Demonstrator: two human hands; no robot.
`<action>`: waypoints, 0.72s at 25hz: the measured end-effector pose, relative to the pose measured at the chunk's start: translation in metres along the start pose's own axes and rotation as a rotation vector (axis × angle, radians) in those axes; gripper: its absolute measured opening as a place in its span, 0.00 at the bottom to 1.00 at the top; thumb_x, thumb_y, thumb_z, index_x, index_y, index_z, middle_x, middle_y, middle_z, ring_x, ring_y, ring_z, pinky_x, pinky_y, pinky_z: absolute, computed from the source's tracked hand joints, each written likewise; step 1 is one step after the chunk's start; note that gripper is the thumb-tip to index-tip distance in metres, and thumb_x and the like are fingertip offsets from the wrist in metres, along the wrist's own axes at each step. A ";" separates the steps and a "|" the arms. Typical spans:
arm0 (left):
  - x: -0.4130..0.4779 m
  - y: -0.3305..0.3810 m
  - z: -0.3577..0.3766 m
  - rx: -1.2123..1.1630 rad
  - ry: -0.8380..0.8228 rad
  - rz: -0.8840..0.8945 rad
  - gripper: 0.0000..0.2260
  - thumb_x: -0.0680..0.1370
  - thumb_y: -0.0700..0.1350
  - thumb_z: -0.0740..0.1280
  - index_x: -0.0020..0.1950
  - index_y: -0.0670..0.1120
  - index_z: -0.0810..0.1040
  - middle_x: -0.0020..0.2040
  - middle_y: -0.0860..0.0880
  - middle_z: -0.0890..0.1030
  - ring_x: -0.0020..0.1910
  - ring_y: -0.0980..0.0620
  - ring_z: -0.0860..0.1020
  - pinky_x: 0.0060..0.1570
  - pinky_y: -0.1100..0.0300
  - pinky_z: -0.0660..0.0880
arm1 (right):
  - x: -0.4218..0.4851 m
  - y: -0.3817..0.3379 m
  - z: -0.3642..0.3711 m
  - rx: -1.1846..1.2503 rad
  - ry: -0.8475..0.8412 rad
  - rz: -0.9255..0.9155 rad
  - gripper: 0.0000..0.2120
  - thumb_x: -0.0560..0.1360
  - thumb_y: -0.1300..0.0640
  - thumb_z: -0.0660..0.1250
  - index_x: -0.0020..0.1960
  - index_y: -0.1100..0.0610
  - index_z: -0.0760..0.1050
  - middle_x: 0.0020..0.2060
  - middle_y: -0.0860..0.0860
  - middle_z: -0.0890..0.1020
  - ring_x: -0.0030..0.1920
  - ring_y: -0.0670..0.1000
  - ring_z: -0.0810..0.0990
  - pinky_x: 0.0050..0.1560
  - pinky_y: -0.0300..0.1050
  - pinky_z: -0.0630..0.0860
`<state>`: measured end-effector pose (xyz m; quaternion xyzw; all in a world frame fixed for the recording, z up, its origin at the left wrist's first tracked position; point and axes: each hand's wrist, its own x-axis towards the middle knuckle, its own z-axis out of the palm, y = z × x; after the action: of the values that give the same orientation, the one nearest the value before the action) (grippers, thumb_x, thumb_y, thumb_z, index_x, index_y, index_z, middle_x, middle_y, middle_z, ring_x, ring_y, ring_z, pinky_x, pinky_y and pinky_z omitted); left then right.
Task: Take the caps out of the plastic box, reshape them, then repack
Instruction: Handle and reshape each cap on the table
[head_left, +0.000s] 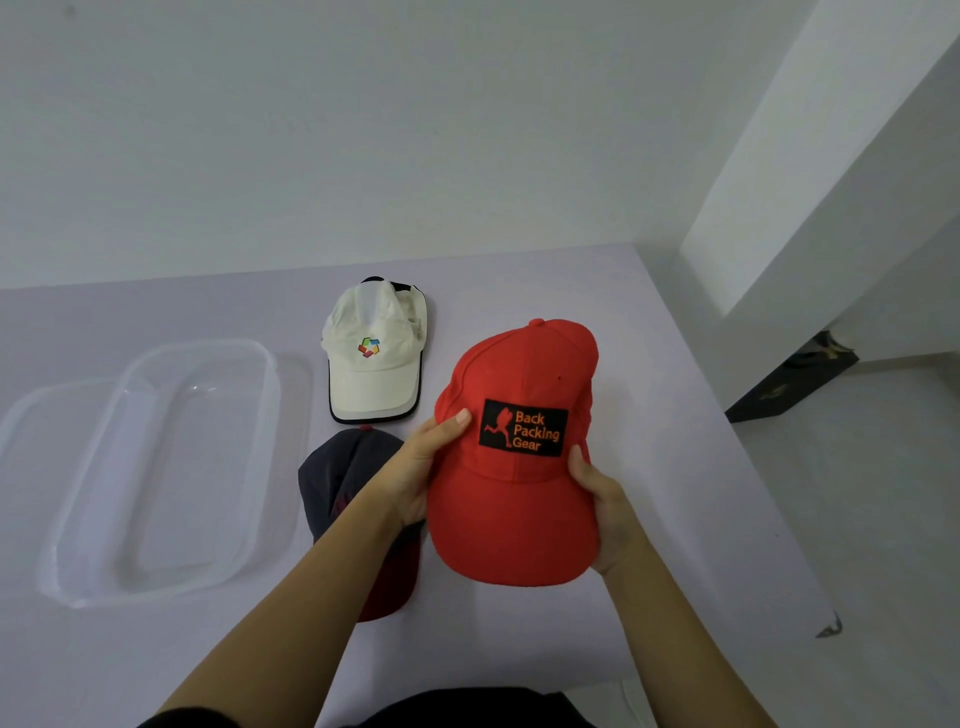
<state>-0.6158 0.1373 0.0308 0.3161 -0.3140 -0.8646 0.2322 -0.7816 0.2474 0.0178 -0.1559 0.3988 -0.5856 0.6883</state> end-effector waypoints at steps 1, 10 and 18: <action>0.000 -0.002 0.001 0.044 0.033 -0.003 0.30 0.64 0.52 0.78 0.62 0.42 0.77 0.55 0.41 0.83 0.52 0.46 0.83 0.51 0.52 0.80 | 0.002 -0.002 -0.002 -0.049 0.020 0.001 0.38 0.58 0.41 0.78 0.64 0.54 0.74 0.62 0.58 0.78 0.62 0.61 0.76 0.63 0.62 0.70; 0.026 -0.028 -0.017 0.379 0.429 0.057 0.17 0.76 0.54 0.66 0.52 0.40 0.79 0.50 0.41 0.83 0.52 0.43 0.79 0.56 0.50 0.75 | 0.018 0.030 -0.049 -0.133 0.195 0.039 0.27 0.73 0.40 0.64 0.66 0.53 0.72 0.62 0.57 0.78 0.62 0.59 0.77 0.64 0.63 0.70; 0.046 -0.051 -0.024 1.144 0.528 -0.099 0.14 0.80 0.40 0.57 0.65 0.39 0.71 0.57 0.40 0.77 0.49 0.46 0.75 0.47 0.58 0.70 | 0.015 0.048 -0.078 -1.169 0.515 0.254 0.23 0.72 0.34 0.59 0.49 0.52 0.77 0.50 0.52 0.81 0.50 0.53 0.79 0.52 0.48 0.75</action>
<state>-0.6418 0.1355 -0.0373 0.6071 -0.6439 -0.4624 0.0558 -0.8058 0.2658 -0.0697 -0.3111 0.8192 -0.2047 0.4362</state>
